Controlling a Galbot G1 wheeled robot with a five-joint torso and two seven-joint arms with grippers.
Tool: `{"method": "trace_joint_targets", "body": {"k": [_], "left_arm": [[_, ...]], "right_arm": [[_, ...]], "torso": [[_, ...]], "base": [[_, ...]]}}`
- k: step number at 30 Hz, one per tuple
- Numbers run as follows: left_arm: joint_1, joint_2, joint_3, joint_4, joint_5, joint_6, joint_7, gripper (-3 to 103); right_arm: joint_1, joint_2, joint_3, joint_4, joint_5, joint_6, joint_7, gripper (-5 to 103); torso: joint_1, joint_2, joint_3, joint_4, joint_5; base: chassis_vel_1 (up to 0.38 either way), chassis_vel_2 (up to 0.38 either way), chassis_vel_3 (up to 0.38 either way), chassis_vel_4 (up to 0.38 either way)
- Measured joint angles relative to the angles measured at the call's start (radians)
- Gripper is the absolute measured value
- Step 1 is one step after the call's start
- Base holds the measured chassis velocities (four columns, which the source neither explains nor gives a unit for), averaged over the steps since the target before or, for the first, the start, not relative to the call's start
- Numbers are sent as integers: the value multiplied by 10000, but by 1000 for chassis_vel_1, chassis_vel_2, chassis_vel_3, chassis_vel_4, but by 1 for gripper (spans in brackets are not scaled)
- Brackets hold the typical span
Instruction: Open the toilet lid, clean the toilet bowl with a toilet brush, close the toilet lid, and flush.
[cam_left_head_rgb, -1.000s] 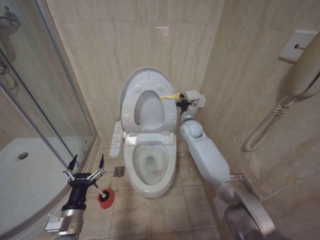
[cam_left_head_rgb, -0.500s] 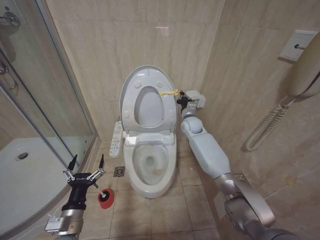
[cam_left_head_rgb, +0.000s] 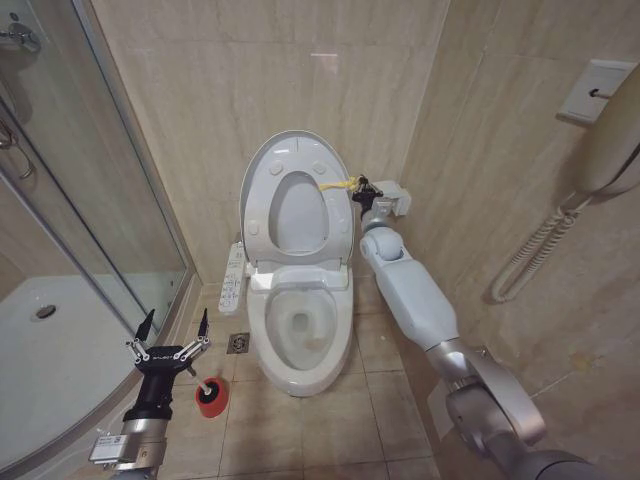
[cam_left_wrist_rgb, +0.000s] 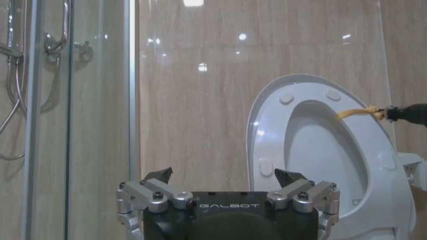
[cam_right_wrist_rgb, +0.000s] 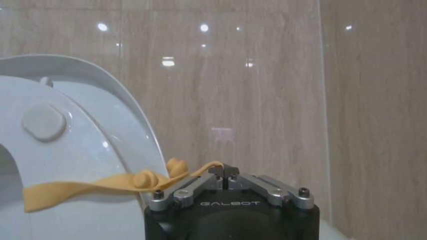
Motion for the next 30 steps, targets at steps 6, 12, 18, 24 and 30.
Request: {"method": "trace_joint_targets", "body": {"k": [6, 12, 18, 24, 30], "left_arm": [[0, 0, 0, 0, 0, 0, 0, 100], [0, 0, 0, 0, 0, 0, 0, 100], [0, 0, 0, 0, 0, 0, 0, 100], [0, 0, 0, 0, 0, 0, 0, 100], [0, 0, 0, 0, 0, 0, 0, 100]], "right_arm": [[-579, -509, -110, 906, 205, -286, 215, 0], [-1410, -946, -187, 1861, 332, -482, 270, 2], [-1749, -1102, -184, 2360, 413, -540, 331, 29], [-1917, -1214, -168, 2822, 515, -692, 436, 29], [-2376, -1443, -175, 3490, 615, -897, 510, 61]], "torso": [[0, 0, 0, -1, 1], [-1, 0, 0, -3, 1], [-1, 1, -1, -1, 2], [-1, 1, -1, 0, 0], [-1, 1, -1, -1, 0]], "base": [[0, 0, 0, 0], [0, 0, 0, 0], [0, 0, 0, 0], [0, 0, 0, 0], [0, 0, 0, 0]]}}
